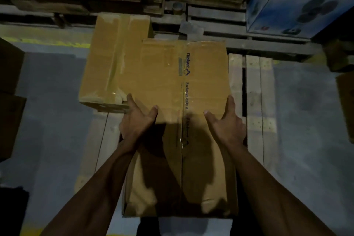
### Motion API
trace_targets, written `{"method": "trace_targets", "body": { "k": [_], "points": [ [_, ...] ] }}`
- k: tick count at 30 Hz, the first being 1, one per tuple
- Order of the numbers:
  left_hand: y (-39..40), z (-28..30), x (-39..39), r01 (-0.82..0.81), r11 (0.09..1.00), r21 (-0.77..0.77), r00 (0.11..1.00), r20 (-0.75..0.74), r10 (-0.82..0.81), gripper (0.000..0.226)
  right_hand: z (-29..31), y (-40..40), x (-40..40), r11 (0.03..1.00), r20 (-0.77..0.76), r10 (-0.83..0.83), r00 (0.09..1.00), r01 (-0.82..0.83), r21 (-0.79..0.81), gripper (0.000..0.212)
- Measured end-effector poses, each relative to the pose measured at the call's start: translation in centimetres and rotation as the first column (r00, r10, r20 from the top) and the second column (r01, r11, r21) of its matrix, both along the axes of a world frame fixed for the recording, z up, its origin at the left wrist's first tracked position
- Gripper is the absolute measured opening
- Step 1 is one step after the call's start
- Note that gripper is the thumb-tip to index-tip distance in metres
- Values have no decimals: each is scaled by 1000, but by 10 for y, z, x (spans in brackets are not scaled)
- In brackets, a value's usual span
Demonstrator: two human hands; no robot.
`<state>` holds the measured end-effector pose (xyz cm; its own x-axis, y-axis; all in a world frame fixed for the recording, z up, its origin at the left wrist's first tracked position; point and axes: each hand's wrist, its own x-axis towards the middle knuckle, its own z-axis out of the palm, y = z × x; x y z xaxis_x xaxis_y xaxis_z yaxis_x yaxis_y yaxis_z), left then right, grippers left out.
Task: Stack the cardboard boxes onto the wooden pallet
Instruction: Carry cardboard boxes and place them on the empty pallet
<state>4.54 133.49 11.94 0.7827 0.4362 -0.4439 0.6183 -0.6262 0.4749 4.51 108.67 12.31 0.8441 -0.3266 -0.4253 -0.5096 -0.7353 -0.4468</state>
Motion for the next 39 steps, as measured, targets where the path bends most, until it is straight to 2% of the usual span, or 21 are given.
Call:
{"method": "trace_targets", "body": {
  "k": [5, 11, 18, 22, 23, 24, 26, 27, 31, 34, 37, 39],
  "points": [
    [-17, -67, 43, -10, 1000, 20, 999, -42, 11, 82, -74, -18, 42, 1000, -34, 16, 999, -16, 11, 100],
    [-17, -135, 82, -41, 999, 25, 999, 13, 40, 65, -138, -14, 90, 998, -61, 36, 997, -33, 56, 100],
    [2, -180, 137, -55, 998, 22, 993, 102, 53, 68, -186, 2, 146, 996, -2, 56, 998, -56, 71, 95],
    [21, -204, 173, -78, 987, -142, 988, 123, 96, 82, -214, 19, 177, 996, 50, 48, 998, -51, 69, 85],
    [27, -212, 178, -22, 991, -128, 994, 101, 35, 84, -223, 26, 183, 996, 45, 60, 997, -63, 70, 82],
    [31, -220, 178, 86, 995, -50, 996, 28, -85, 83, -232, 32, 186, 994, 22, 85, 996, -86, 69, 80],
    [41, -236, 166, 335, 934, 122, 937, -147, -317, 87, -247, 43, 187, 988, -41, 142, 989, -140, 58, 75],
    [44, -241, 158, 406, 899, 167, 908, -183, -376, 90, -252, 45, 185, 987, -58, 159, 986, -156, 47, 73],
    [61, -248, 123, 512, 827, 232, 858, -186, -479, 86, -256, 46, 166, 962, -104, 245, 964, -255, -97, 69],
    [76, -242, 101, 577, 777, 250, 816, -223, -534, 83, -250, 54, 121, 879, -145, 403, 904, -426, -214, 72],
    [96, -237, 82, 589, 772, 240, 805, -256, -535, 86, -245, 75, 50, 767, -86, 590, 803, -591, -250, 72],
    [111, -234, 76, 595, 771, 226, 798, -281, -533, 89, -244, 92, 8, 729, -82, 651, 755, -651, -213, 83]
  ]
}}
